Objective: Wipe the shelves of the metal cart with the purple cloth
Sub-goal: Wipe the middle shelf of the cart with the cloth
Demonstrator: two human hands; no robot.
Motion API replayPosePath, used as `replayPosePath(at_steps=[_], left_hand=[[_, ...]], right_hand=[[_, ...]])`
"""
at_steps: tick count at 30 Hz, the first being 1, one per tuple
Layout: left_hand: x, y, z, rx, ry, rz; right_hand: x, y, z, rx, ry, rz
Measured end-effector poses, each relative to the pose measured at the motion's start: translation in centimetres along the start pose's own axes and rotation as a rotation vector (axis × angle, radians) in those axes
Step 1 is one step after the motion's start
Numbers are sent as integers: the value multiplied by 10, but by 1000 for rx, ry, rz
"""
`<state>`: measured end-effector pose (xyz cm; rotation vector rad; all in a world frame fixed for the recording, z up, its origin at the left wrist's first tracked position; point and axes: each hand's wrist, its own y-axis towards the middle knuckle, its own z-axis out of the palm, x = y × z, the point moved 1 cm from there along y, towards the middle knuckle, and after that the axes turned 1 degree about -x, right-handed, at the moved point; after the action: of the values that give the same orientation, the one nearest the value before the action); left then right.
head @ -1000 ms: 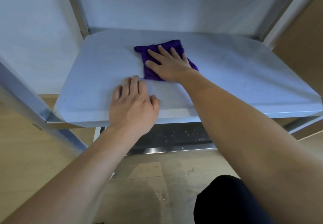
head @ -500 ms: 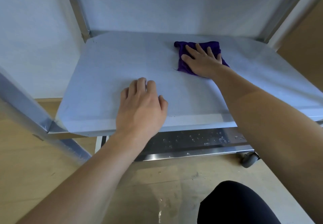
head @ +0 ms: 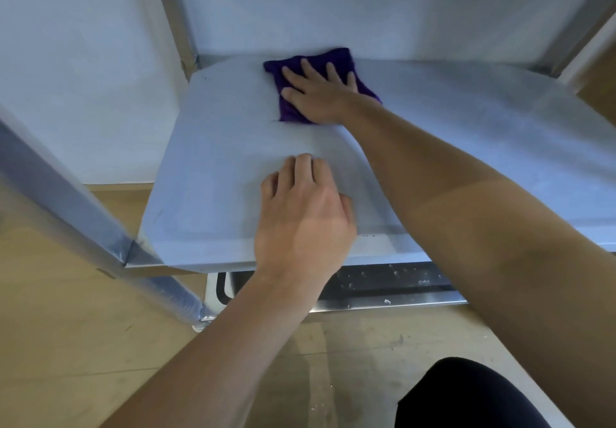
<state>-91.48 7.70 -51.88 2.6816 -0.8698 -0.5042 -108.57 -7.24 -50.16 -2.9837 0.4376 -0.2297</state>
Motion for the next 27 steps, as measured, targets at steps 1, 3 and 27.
replayPosePath(at_steps=[1, 3, 27], left_hand=[[0, 0, -1, 8, -5, -2], [0, 0, -2, 14, -19, 0], [-6, 0, -5, 140, -50, 11]], right_hand=[[3, -3, 1, 11, -9, -33], [2, -17, 3, 26, -40, -98], [-14, 5, -2, -24, 21, 143]])
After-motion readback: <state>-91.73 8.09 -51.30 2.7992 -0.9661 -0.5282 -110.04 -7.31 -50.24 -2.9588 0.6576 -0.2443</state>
